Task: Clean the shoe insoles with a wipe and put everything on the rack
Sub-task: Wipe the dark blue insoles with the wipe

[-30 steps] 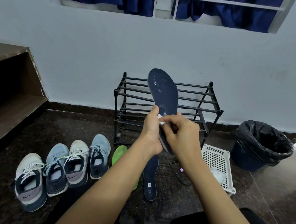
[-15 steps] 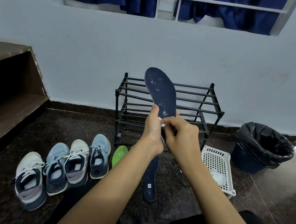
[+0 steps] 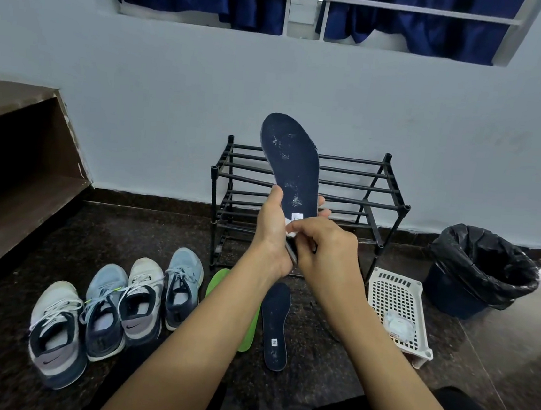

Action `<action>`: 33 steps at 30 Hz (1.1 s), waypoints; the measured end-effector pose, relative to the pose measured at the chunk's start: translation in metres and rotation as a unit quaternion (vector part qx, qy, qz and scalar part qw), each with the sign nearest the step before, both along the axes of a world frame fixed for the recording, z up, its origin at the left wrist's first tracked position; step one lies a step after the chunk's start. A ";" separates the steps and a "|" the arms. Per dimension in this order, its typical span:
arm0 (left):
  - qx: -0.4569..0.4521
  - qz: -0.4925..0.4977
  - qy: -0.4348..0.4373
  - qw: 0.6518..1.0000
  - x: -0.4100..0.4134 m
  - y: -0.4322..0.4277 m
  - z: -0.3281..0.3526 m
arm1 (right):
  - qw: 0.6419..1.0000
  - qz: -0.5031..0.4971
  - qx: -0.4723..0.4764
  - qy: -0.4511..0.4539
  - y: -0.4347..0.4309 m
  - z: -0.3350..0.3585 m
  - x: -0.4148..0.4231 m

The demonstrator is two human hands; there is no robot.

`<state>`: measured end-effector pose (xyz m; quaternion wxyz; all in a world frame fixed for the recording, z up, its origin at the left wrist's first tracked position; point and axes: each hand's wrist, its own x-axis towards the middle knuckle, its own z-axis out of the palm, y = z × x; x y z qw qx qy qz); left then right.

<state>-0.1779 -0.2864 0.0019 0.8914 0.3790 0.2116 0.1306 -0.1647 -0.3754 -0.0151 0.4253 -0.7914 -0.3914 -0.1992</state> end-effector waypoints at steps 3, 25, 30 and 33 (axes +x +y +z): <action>0.020 -0.017 0.014 1.000 -0.001 -0.007 -0.003 | 1.000 -0.019 -0.013 -0.012 0.001 0.003 0.006; 0.036 -0.027 0.023 0.999 -0.002 -0.007 -0.002 | 0.998 -0.031 -0.053 0.008 -0.005 0.006 0.006; 0.049 -0.011 0.012 0.999 0.002 0.002 -0.002 | 0.998 -0.010 -0.045 0.036 -0.003 0.002 -0.001; 0.063 -0.023 0.016 0.998 0.003 -0.001 -0.004 | 1.000 -0.015 -0.024 0.002 -0.001 0.001 0.001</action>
